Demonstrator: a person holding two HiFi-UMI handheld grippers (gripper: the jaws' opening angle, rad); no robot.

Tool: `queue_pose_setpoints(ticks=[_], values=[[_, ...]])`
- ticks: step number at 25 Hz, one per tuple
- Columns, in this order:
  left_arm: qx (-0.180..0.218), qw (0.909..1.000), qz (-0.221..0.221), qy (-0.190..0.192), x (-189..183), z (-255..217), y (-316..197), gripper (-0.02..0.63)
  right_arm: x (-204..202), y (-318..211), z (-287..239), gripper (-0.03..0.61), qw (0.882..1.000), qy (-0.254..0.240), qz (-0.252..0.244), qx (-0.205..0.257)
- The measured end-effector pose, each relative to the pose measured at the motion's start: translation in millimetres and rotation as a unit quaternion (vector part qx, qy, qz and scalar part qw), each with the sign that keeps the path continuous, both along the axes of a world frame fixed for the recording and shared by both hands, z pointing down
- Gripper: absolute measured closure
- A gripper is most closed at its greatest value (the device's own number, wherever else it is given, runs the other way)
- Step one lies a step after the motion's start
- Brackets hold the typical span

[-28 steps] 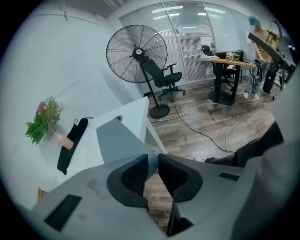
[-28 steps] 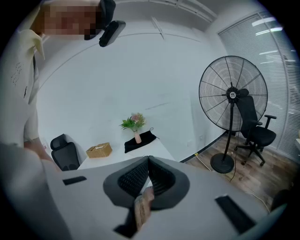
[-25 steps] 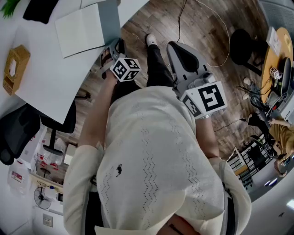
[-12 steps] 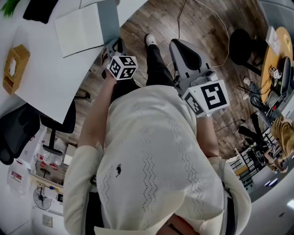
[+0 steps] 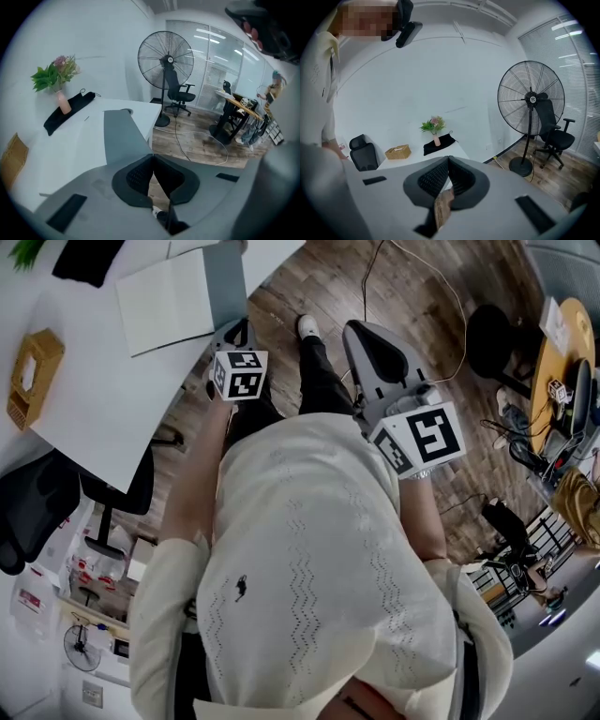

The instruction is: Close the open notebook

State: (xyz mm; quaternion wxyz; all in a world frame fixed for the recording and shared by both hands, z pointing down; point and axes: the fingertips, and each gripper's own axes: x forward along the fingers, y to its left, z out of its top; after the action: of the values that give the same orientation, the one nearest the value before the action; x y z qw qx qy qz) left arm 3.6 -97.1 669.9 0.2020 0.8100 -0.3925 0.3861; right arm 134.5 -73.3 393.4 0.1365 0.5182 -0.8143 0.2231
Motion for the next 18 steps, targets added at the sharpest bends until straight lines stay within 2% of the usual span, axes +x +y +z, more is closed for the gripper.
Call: queue_pose_setpoints(ticks=[3,9,18], values=[[-0.013,0.9992,-0.019,0.032,-0.6,-4.3,-1.9,0.597,-2.1,0.4,-0.7,0.577,1.0,-0.001,-0.002,0.001],[-0.023,0.9964,-0.038,0.073,-3.8,-15.6,-2.2,0.597,-10.0,0.8,-3.5,0.577,1.0,-0.002,-0.012,0.004],[0.002,0.9925,-0.047,0.113,-8.6,-38.4,-4.0,0.597,-23.1,0.2,-8.3,0.577,0.999,-0.007,-0.03,0.011]])
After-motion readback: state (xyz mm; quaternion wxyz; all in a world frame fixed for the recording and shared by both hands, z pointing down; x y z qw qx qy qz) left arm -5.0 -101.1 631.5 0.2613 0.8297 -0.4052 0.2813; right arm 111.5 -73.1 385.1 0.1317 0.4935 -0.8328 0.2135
